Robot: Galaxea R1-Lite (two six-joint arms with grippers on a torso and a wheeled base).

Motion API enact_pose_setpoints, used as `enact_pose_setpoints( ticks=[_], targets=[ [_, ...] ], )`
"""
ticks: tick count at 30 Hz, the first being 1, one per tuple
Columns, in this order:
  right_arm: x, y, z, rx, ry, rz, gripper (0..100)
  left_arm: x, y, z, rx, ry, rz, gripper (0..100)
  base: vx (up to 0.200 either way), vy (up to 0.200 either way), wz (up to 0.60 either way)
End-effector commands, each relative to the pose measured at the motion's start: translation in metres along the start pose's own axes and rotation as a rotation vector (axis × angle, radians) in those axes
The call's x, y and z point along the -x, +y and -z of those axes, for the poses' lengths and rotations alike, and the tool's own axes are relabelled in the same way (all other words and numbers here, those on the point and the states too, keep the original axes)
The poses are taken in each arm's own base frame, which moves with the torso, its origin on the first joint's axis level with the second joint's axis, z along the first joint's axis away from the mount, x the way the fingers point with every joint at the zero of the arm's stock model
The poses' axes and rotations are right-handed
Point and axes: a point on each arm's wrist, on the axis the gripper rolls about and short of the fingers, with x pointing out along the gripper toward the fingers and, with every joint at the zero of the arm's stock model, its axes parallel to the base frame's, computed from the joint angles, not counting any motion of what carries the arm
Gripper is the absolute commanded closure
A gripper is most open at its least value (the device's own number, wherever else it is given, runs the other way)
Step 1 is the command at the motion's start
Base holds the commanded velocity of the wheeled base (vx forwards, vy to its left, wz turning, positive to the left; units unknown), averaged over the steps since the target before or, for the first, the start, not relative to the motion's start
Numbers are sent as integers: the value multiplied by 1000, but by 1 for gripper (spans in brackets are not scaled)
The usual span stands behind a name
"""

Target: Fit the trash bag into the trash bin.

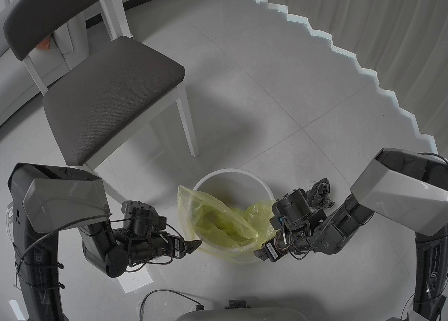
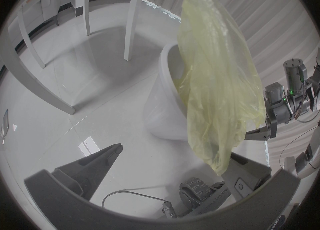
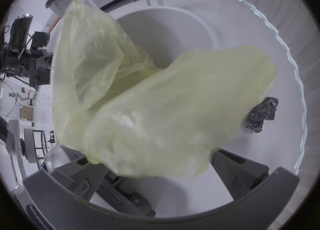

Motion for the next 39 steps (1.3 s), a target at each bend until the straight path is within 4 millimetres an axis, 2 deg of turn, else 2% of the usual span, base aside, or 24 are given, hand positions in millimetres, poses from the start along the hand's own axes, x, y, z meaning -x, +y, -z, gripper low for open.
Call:
enact_pose_setpoints(
  ticks=[1,8,11,18,29,35,39],
  targets=[
    [11,-1,0,2,-9,-2,0,7,-1,4,1,12,-1,0,0,0,0],
    [18,2,7,8,6,-6,0,14,-3,11,1,45,-18,0,0,0,0],
    [23,2,2,9,-14,-7,0,15,-3,10,-2,41,-25,0,0,0,0],
    [42,-1,-2,8,-47,-5,0,28,-9,-6,-18,-26,-11,0,0,0,0],
    [77,-2,-11,11,-77,-8,0,41,-16,-15,-34,-66,1,0,0,0,0],
    [90,-1,-8,40,-71,-12,0,49,-14,-7,-30,-36,-10,0,0,0,0],
    [100,1,-9,71,-71,-17,0,45,-6,10,-17,37,-34,0,0,0,0]
  ],
)
